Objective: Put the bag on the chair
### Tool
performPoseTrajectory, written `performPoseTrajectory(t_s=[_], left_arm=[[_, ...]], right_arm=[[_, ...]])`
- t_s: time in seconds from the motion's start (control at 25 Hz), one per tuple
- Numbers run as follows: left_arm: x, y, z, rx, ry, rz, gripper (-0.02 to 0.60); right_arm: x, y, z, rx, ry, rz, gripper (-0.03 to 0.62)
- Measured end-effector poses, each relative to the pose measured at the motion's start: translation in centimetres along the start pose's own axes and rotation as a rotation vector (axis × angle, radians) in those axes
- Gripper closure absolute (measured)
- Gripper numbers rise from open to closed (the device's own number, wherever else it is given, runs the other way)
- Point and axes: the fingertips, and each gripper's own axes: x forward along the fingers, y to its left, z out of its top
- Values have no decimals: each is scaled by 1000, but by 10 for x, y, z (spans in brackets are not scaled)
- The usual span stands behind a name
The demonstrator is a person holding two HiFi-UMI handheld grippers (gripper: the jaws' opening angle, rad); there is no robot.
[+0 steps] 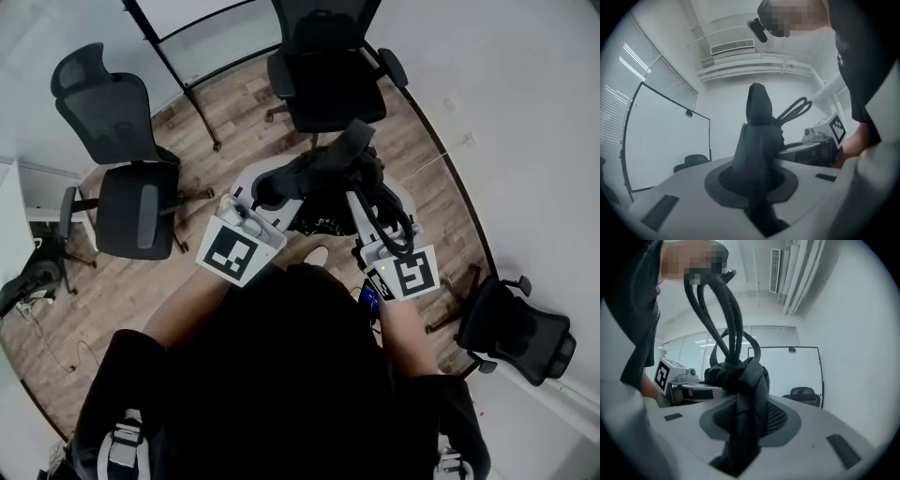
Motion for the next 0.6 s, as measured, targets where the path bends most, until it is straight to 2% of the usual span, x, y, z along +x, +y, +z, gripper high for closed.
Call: performPoseTrajectory(t_s=[0.6], left_arm=[[7,-19,-8,7,19,5,526]], right_arm=[[-15,-6,-13,17,8,30,468]])
